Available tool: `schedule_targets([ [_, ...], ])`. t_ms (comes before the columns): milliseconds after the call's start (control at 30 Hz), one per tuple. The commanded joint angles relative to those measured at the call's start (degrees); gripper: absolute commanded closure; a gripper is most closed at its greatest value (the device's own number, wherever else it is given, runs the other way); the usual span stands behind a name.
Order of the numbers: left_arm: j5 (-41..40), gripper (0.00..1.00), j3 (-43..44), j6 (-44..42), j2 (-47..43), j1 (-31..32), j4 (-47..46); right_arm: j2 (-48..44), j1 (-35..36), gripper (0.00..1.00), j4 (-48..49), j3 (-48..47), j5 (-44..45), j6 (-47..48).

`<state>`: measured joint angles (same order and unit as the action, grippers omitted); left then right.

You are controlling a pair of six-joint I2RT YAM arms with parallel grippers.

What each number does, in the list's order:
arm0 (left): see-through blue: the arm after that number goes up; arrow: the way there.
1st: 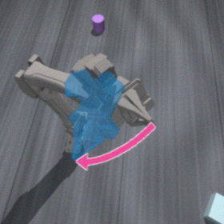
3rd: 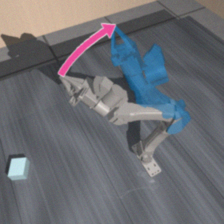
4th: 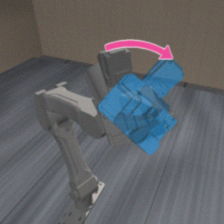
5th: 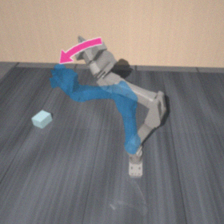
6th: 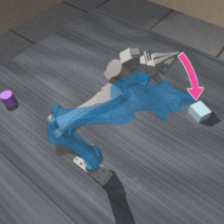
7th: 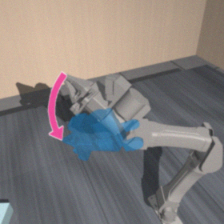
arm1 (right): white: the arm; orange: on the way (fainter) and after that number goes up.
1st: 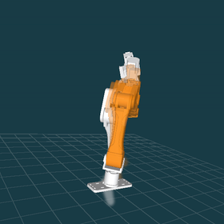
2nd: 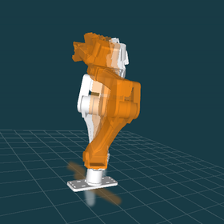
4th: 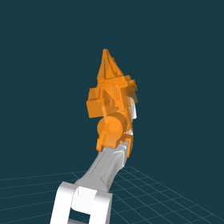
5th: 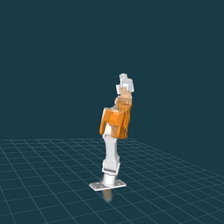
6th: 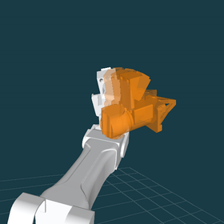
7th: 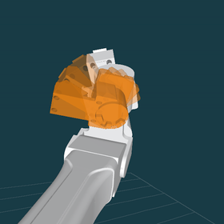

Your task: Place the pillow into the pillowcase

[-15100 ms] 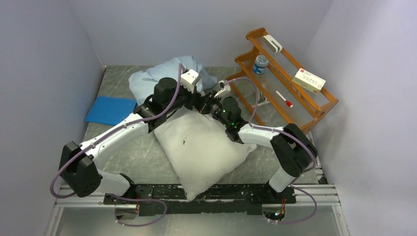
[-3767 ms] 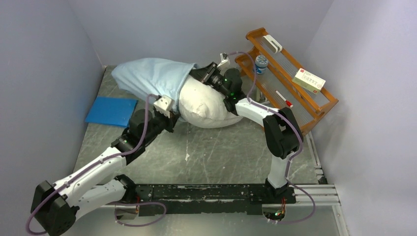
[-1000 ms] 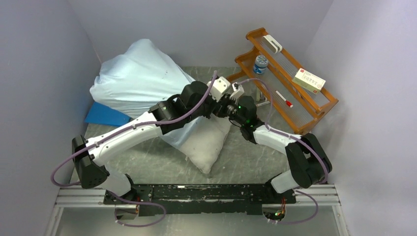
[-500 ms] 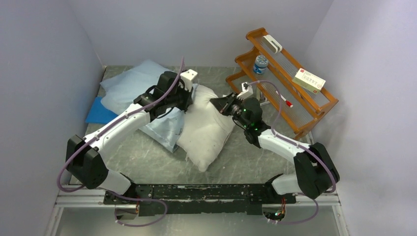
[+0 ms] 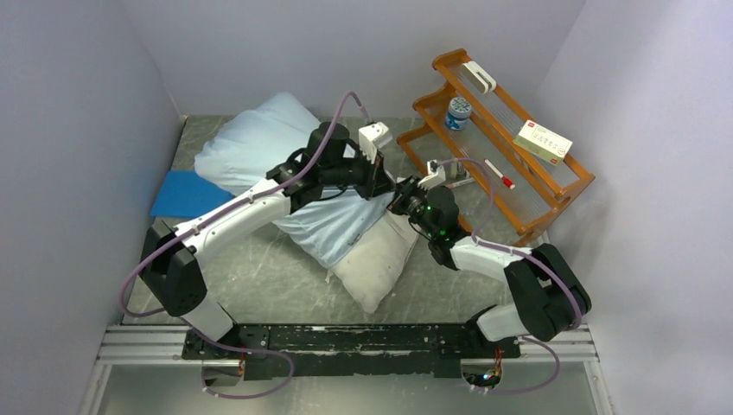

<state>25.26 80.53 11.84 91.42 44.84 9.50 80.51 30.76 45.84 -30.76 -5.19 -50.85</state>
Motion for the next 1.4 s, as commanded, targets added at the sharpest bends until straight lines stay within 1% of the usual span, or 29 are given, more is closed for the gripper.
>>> schedule_targets([
  [0,18.54,0.95,0.17,3.16,-3.77,6.91,-13.33,-0.9,0.62,1.0,6.91,-0.01,4.63,-4.27],
  [67,22.32,0.95,-2.08,1.93,-5.13,6.93,-11.89,-1.32,0.41,1.0,7.9,0.89,6.82,-5.26],
  [100,22.75,0.95,-2.59,0.06,-5.85,6.86,-8.84,-1.58,0.29,1.0,8.06,1.22,7.47,-5.41],
  [133,21.35,0.95,-2.6,-2.32,-6.49,6.86,-3.8,-2.03,0.01,1.0,7.62,1.37,7.86,-5.11],
  [167,18.0,0.94,-2.19,-5.13,-7.16,6.82,1.42,-2.7,-0.16,1.0,6.75,1.68,8.43,-4.52],
  [233,7.32,0.82,-2.1,-7.83,-8.75,6.12,8.69,-3.91,-0.91,1.0,5.01,2.09,7.58,-2.81],
  [267,3.28,0.75,-2.26,-7.3,-9.78,5.18,10.77,-4.05,-1.5,1.0,4.19,1.81,5.1,-1.64],
  [300,1.39,0.65,-2.37,-6.54,-10.56,3.39,12.04,-3.75,-2.16,1.0,3.05,0.84,1.38,0.64],
  [367,-0.78,0.56,-2.37,-3.53,-12.63,-2.03,13.32,-1.77,-3.23,1.0,-3.88,-3.67,-8.41,7.73],
  [400,-3.37,0.51,-1.75,-1.81,-13.49,-4.55,14.4,-0.63,-3.36,1.0,-8.27,-6.06,-12.79,12.73],
  [433,-6.05,0.46,-0.87,-0.31,-14.21,-6.89,16.07,0.41,-3.61,1.0,-13.11,-8.48,-15.98,17.02],
  [467,-9.35,0.4,0.28,0.14,-14.73,-8.81,17.84,0.82,-4.07,0.96,-18.37,-10.36,-16.7,20.69],
  [500,-13.85,0.35,1.3,0.01,-15.15,-9.9,19.84,0.27,-4.54,0.77,-22.61,-11.76,-16.04,23.04],
  [533,-20.02,0.32,2.27,-0.36,-15.52,-10.61,21.71,-1.07,-5.06,0.55,-25.31,-12.62,-15.25,24.86],
  [567,-25.62,0.29,2.82,-0.56,-15.78,-11.54,23.18,-2.84,-5.33,0.4,-28.31,-13.78,-13.95,26.91],
  [600,-30.29,0.26,2.96,-0.54,-15.9,-12.92,24.36,-4.71,-5.3,0.32,-32.12,-15.72,-11.75,28.24],
  [633,-34.0,0.24,2.95,-0.16,-15.99,-15.21,25.19,-6.15,-5.3,0.27,-37.7,-18.1,-9.82,29.04],
  [667,-35.93,0.22,2.63,0.38,-16.07,-18.13,25.55,-7.29,-5.36,0.21,-42.53,-20.85,-7.75,29.73],
  [700,-35.95,0.21,2.16,1.01,-16.2,-21.47,25.32,-8.27,-5.32,0.13,-46.77,-23.69,-5.59,30.38],
  [733,-33.96,0.19,1.64,1.72,-16.45,-25.54,24.79,-8.94,-5.21,0.02,-50.29,-25.94,-4.14,30.65],
  [800,-28.29,0.11,0.18,3.81,-16.97,-32.85,22.79,-9.69,-4.77,0.0,-54.93,-29.92,-2.82,31.33],
  [833,-25.17,0.1,-0.93,4.94,-17.22,-36.16,21.45,-9.72,-3.84,0.0,-56.41,-31.43,-2.17,32.18],
  [933,-20.53,0.13,-3.89,8.84,-16.42,-43.7,18.42,-8.37,0.99,0.0,-59.94,-35.6,1.96,35.72],
  [1033,-17.98,0.18,-8.68,14.62,-16.83,-48.43,14.12,-6.45,9.36,0.0,-61.99,-39.18,10.33,39.0],
  [1133,-17.51,0.19,-15.82,20.09,-19.23,-51.15,8.18,-4.43,17.81,0.0,-59.88,-41.17,15.76,42.63],
  [1233,-17.5,0.16,-20.88,25.01,-20.62,-54.49,4.85,-0.26,26.23,0.0,-56.38,-43.3,20.97,48.84],
  [1300,-17.44,0.16,-22.92,28.12,-20.47,-57.19,4.43,4.11,31.32,0.0,-53.86,-44.8,24.96,55.28],
  [1367,-21.0,0.16,-22.69,31.67,-19.25,-58.68,8.04,9.52,35.64,0.0,-51.07,-46.58,29.08,62.39],
])
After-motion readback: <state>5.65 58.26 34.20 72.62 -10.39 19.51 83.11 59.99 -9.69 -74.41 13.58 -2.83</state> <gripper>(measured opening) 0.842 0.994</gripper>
